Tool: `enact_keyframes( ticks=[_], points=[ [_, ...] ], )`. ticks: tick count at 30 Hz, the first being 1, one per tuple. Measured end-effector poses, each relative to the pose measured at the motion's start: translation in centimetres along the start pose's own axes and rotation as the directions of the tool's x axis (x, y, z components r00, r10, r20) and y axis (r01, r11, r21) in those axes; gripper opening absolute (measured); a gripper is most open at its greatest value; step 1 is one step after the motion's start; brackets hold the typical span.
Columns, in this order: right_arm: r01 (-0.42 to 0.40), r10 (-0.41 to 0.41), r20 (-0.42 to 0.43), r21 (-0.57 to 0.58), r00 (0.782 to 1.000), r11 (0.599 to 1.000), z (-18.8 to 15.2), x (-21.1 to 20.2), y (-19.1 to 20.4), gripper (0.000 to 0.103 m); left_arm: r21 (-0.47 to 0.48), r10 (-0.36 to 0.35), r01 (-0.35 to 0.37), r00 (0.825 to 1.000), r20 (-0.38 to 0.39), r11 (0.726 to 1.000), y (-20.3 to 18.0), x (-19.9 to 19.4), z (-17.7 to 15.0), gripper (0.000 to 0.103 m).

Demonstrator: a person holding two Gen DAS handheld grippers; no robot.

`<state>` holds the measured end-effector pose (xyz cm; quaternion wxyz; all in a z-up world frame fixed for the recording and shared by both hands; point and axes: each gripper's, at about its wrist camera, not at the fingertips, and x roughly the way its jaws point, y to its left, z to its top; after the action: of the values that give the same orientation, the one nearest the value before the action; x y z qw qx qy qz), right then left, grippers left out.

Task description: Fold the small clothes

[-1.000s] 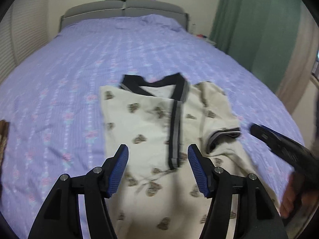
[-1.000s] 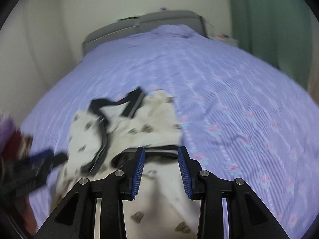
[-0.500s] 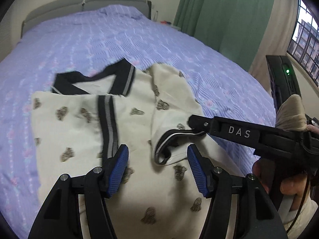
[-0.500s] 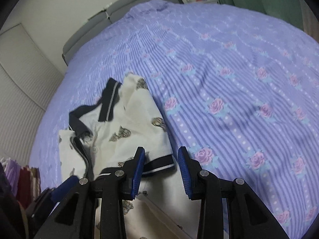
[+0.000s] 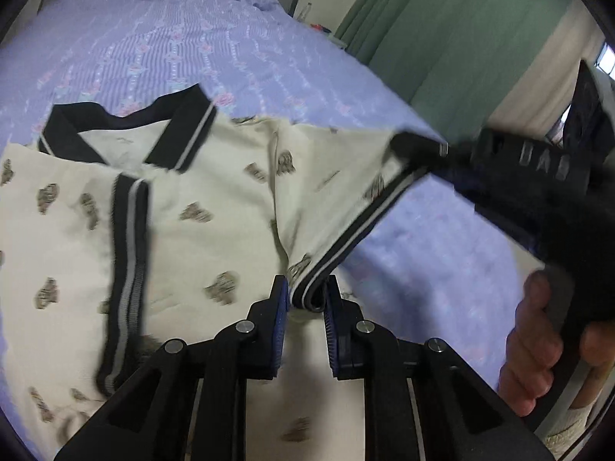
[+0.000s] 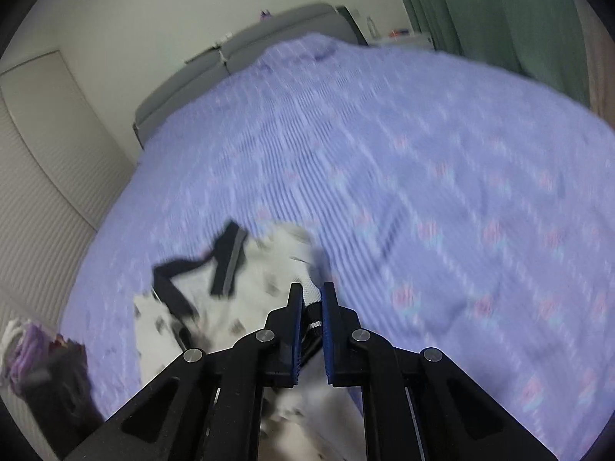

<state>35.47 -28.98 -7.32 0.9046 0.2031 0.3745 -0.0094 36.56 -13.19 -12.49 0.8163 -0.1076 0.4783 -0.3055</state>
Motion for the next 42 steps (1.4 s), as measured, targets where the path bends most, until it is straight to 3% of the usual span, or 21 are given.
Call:
enact_keyframes(
  ticks=[3, 6, 10, 13, 16, 19, 20, 21, 22, 24, 27, 30, 34, 38, 42],
  points=[
    [-0.01, 0.011, 0.015, -0.067, 1.0, 0.998, 2.8, -1.1, 2.1, 0.01, -0.037, -0.026, 0.028, 0.999, 0.034, 0.999, -0.5, -0.7, 0.1, 0.019],
    [-0.048, 0.044, -0.033, -0.148, 0.998, 0.988, 4.3, -0.4, 5.2, 0.01, -0.108, -0.056, 0.059, 0.998, 0.032, 0.992, 0.4, -0.7, 0.2, 0.019],
    [-0.052, 0.022, -0.113, -0.277, 0.993, 0.959, 4.1, 2.7, 9.4, 0.01, -0.181, -0.055, 0.061, 0.998, 0.038, 0.982, 2.2, -1.0, -0.3, 0.019],
    [-0.08, 0.013, -0.203, -0.327, 0.979, 0.942, 3.2, 5.5, 11.9, 0.01, -0.222, -0.017, 0.025, 0.999, 0.038, 0.975, 3.9, -1.8, -1.1, 0.021],
    [-0.11, 0.013, -0.254, -0.373, 0.967, 0.921, 1.4, 7.3, 13.8, 0.01, -0.242, 0.057, -0.043, 0.997, 0.05, 0.969, 5.7, -3.9, -2.0, 0.034],
    [-0.136, 0.015, -0.289, -0.401, 0.957, 0.906, -0.4, 8.1, 14.6, 0.011, -0.214, 0.142, -0.121, 0.986, 0.086, 0.969, 7.2, -6.6, -2.2, 0.04],
    [-0.146, 0.023, -0.289, -0.411, 0.957, 0.9, -0.8, 8.3, 14.9, 0.011, -0.203, 0.171, -0.149, 0.981, 0.095, 0.968, 7.6, -7.4, -2.1, 0.043],
    [-0.138, 0.017, -0.278, -0.422, 0.96, 0.896, -1.2, 8.2, 15.0, 0.019, -0.188, 0.196, -0.173, 0.975, 0.109, 0.967, 8.0, -8.3, -2.0, 0.045],
    [-0.112, -0.004, -0.259, -0.433, 0.966, 0.894, -1.4, 7.8, 15.0, 0.038, -0.175, 0.214, -0.192, 0.97, 0.119, 0.966, 8.3, -9.0, -1.9, 0.046],
    [-0.066, -0.022, -0.195, -0.433, 0.981, 0.899, -1.6, 6.3, 14.5, 0.051, -0.134, 0.223, -0.205, 0.964, 0.142, 0.97, 8.8, -10.3, -1.4, 0.049],
    [-0.057, 0.02, -0.099, -0.392, 0.995, 0.918, -2.1, 2.0, 12.2, 0.052, -0.066, 0.199, -0.191, 0.968, 0.15, 0.979, 8.9, -11.5, 0.2, 0.05],
    [0.001, -0.011, -0.027, -0.342, 1.0, 0.94, -3.4, -1.3, 8.8, 0.065, 0.013, 0.179, -0.183, 0.973, 0.147, 0.983, 8.7, -11.2, 2.8, 0.052],
    [0.084, -0.098, -0.03, -0.309, 0.995, 0.947, -5.7, -2.8, 4.9, 0.066, 0.077, 0.142, -0.151, 0.983, 0.114, 0.986, 8.1, -9.2, 5.6, 0.052],
    [0.082, -0.112, -0.1, -0.265, 0.989, 0.961, -8.0, -2.0, 2.0, 0.066, 0.049, 0.101, -0.102, 0.995, 0.022, 0.994, 8.0, -5.2, 8.0, 0.052],
    [0.067, -0.108, -0.147, -0.257, 0.983, 0.964, -9.2, -0.6, 1.3, 0.066, 0.012, 0.084, -0.083, 0.994, -0.064, 0.996, 7.4, -2.1, 8.9, 0.051]
  ],
)
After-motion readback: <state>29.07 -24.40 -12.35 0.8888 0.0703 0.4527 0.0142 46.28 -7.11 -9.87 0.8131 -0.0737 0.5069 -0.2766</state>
